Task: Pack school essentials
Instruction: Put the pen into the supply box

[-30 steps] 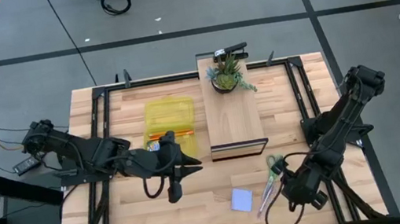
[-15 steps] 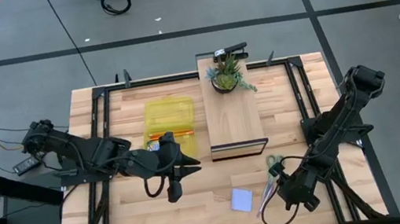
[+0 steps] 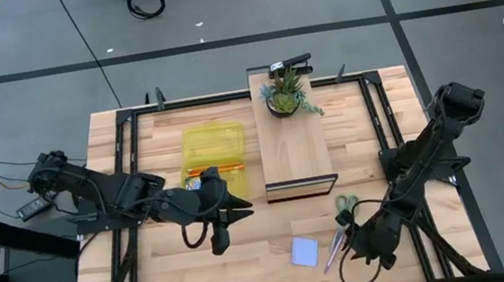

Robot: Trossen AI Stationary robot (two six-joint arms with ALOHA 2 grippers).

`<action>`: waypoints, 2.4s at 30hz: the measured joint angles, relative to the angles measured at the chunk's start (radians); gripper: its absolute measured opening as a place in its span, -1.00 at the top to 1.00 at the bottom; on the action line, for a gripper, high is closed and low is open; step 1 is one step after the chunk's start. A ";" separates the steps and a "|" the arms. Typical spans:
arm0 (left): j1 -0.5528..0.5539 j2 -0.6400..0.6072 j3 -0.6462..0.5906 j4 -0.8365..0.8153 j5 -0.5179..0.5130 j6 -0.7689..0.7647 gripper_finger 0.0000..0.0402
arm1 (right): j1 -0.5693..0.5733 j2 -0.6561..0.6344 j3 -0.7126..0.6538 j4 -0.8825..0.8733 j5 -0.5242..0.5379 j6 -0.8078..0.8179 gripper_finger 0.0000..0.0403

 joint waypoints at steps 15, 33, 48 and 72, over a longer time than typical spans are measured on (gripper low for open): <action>0.000 0.000 0.000 -0.010 0.000 -0.046 0.60 | -0.107 0.153 -0.012 0.242 -0.063 -0.139 0.26; -0.016 0.000 0.000 -0.052 0.008 -0.057 0.60 | -0.107 0.361 0.043 0.391 -0.122 -0.172 0.26; -0.022 0.000 0.000 -0.060 0.008 -0.078 0.61 | -0.106 0.361 0.043 0.393 -0.163 -0.178 0.26; -0.022 0.000 0.000 -0.060 0.008 -0.078 0.63 | -0.106 0.360 0.042 0.392 -0.163 -0.184 0.26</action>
